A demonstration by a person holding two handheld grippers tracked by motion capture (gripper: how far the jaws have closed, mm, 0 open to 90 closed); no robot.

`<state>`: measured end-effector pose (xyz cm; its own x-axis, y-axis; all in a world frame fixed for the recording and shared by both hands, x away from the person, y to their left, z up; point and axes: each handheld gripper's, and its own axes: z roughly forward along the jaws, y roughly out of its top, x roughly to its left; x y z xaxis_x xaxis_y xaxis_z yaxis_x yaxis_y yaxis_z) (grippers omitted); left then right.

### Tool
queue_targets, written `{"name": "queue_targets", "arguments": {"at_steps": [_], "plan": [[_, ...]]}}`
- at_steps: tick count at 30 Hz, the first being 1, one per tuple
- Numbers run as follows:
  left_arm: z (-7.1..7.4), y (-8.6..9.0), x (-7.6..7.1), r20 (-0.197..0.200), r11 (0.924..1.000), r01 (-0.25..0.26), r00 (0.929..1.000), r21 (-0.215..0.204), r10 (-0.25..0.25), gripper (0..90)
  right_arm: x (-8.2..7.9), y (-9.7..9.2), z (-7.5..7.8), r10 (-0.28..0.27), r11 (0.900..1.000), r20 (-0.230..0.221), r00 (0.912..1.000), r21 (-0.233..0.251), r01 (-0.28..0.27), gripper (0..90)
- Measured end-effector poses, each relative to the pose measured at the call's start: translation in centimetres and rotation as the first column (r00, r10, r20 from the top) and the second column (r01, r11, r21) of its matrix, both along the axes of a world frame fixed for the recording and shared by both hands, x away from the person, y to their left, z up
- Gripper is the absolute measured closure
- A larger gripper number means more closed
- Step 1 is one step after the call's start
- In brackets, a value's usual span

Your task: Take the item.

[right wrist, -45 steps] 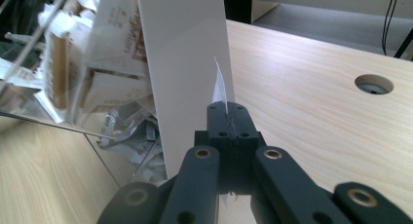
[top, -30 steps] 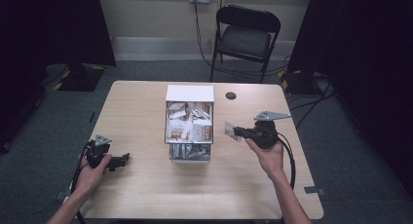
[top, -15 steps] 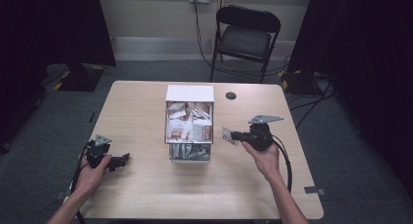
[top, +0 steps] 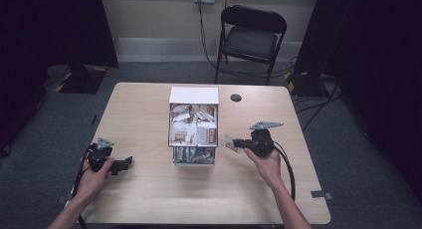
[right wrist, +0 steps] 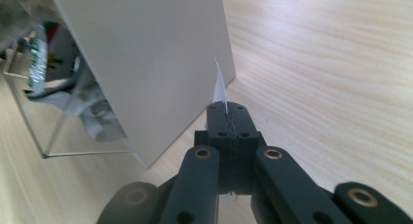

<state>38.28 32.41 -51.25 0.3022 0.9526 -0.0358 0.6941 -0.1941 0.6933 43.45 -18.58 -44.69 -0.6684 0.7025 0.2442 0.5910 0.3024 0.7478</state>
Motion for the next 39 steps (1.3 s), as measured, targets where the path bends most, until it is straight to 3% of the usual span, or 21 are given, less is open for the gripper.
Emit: {"name": "queue_targets", "arguments": {"at_steps": [15,27,32,39], "plan": [[0.0,0.0,0.0,0.0,1.0,0.0,1.0,0.0,0.0,0.0,0.6,1.2,-2.5,0.002,0.9983,-0.052,0.9986,-0.059,-0.005,90.0],[0.0,0.0,0.0,0.0,1.0,0.0,1.0,0.0,0.0,0.0,1.2,0.8,-3.9,-0.034,0.9972,-0.063,0.9974,-0.069,0.03,89.6],[0.0,0.0,0.0,0.0,1.0,0.0,1.0,0.0,0.0,0.0,1.3,0.9,-4.2,-0.04,0.9962,-0.044,0.9982,-0.079,0.037,89.3],[0.0,0.0,0.0,0.0,1.0,0.0,1.0,0.0,0.0,0.0,1.6,0.8,-4.5,-0.068,0.9942,-0.044,0.9967,-0.086,0.064,83.5]]}}
